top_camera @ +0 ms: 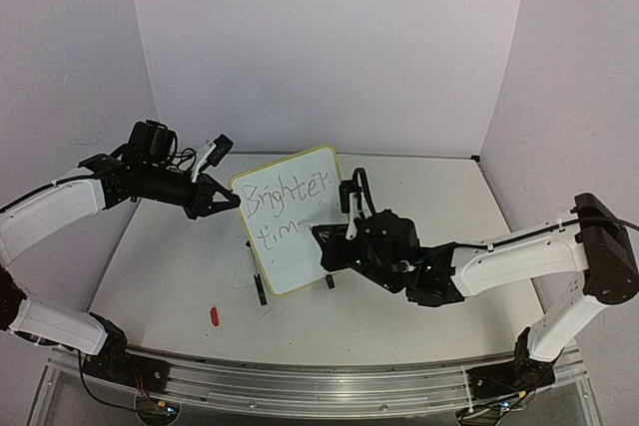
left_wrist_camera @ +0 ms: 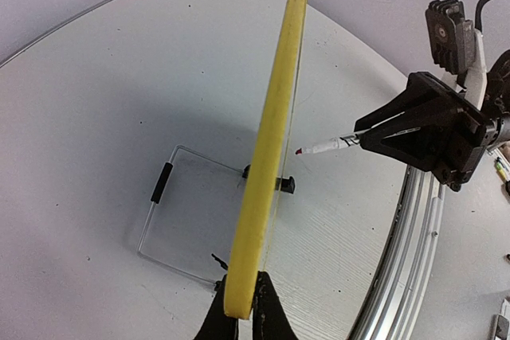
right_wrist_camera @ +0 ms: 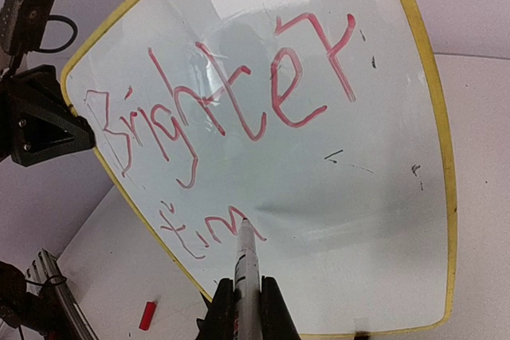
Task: Write a sentence on the whiteboard
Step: Write on the whiteboard at the center of the board.
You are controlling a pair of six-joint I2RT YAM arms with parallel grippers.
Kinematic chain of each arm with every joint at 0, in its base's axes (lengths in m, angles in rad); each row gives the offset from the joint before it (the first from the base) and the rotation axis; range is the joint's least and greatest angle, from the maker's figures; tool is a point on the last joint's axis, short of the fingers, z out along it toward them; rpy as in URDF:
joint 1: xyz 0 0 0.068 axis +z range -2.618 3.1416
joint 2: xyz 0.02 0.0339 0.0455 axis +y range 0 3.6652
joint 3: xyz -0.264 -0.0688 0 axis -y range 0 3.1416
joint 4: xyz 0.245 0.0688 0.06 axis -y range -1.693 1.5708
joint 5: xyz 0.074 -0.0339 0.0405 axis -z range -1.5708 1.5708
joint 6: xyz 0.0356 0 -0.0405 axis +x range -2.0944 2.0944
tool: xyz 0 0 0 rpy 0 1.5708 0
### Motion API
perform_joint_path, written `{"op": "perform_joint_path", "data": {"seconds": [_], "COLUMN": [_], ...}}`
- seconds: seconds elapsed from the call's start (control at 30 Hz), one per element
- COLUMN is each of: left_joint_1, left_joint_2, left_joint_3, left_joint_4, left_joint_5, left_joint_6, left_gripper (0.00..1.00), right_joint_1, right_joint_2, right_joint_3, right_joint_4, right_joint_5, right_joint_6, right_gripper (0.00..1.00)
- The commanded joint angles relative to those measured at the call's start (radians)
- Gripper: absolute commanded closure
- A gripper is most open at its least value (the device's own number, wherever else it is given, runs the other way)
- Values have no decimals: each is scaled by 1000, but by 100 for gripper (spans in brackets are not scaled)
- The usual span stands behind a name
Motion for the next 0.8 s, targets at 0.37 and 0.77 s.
{"op": "perform_joint_path", "data": {"seconds": [0.37, 0.77], "left_joint_1": [-5, -5], "left_joint_2": [4, 4], "left_joint_3": [-20, -20], "left_joint_4": [-68, -68], "left_joint_5": [-89, -88], "left_joint_6": [43, 42], "left_gripper": [100, 100], "right_joint_1": [-24, -27], "right_joint_2": [50, 17], "right_joint_3": [65, 45], "right_joint_4": [-10, -19], "right_joint_5": [24, 75], "right_joint_6": [5, 12], "right_gripper": [100, 100]}}
